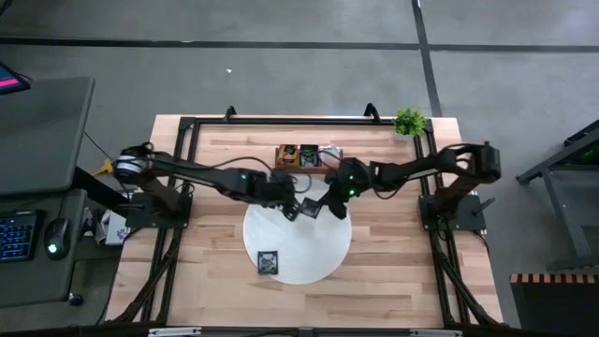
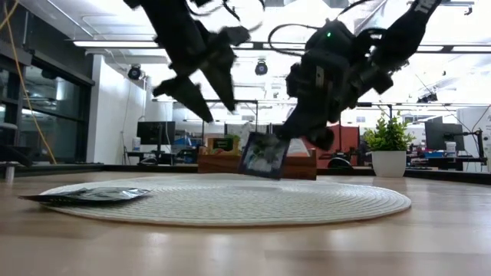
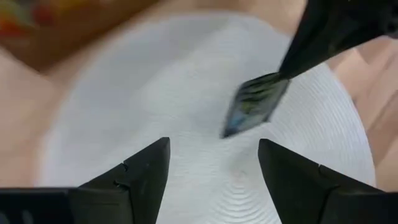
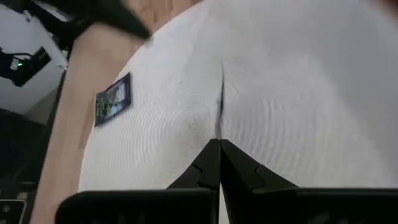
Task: Pick & Place Tea
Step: Put the black tea bag into the middle section of the wooden organizer
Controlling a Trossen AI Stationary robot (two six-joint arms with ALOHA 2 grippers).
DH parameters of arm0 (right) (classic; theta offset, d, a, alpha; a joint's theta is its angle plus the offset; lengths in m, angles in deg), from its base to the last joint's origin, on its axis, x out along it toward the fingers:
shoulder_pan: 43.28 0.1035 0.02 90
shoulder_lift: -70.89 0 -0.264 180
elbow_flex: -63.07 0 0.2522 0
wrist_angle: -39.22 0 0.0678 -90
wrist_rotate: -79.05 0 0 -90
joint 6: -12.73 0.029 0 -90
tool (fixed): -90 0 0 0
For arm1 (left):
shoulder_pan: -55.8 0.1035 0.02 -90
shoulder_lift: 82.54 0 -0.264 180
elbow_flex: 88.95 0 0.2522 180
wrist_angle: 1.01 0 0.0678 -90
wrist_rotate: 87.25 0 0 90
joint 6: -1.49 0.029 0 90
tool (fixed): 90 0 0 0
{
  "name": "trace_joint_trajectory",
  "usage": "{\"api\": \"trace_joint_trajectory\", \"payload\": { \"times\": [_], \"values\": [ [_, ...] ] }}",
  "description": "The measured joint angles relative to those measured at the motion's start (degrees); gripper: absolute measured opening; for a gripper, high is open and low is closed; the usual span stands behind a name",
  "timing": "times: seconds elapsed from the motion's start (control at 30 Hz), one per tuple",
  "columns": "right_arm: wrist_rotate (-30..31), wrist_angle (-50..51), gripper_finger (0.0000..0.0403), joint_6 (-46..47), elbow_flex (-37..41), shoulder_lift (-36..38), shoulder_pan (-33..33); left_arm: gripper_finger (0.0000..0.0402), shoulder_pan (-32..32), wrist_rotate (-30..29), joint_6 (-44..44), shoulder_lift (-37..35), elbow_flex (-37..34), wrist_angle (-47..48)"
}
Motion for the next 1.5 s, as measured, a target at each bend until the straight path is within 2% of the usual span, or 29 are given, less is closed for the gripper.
{"api": "trace_joint_trajectory", "payload": {
  "times": [0.13, 0.23, 0.43, 0.6, 0.9, 1.23, 1.5],
  "values": [
    [1.44, 7.30, 0.0000, -4.84, -0.76, 5.36, -1.86, 0.0239, -0.01, -3.91, -1.06, -5.30, 0.00, 7.44],
    [1.54, 15.83, 0.0000, -9.96, -4.43, 7.77, -3.82, 0.0238, -0.02, -5.61, -0.99, -8.06, 0.00, 11.31],
    [6.18, 36.67, 0.0000, -25.61, -18.90, 7.75, -7.10, 0.0238, 0.00, -7.54, -1.85, -10.88, 0.06, 16.09],
    [10.44, 46.30, 0.0000, -36.18, -29.00, 5.89, -11.22, 0.0238, -0.02, -7.93, -2.48, -11.38, 0.02, 17.42],
    [8.59, 48.30, 0.0000, -43.37, -34.31, 0.91, -18.56, 0.0238, -0.02, -7.53, -3.87, -11.32, 0.00, 16.84],
    [4.55, 44.47, 0.0000, -48.32, -34.49, -4.50, -19.03, 0.0238, -0.02, -7.84, -4.57, -11.32, 0.00, 16.02],
    [4.14, 42.72, 0.0000, -51.20, -34.49, -7.08, -19.18, 0.0238, -0.02, -7.67, -5.43, -11.32, 0.00, 16.11]
  ]
}}
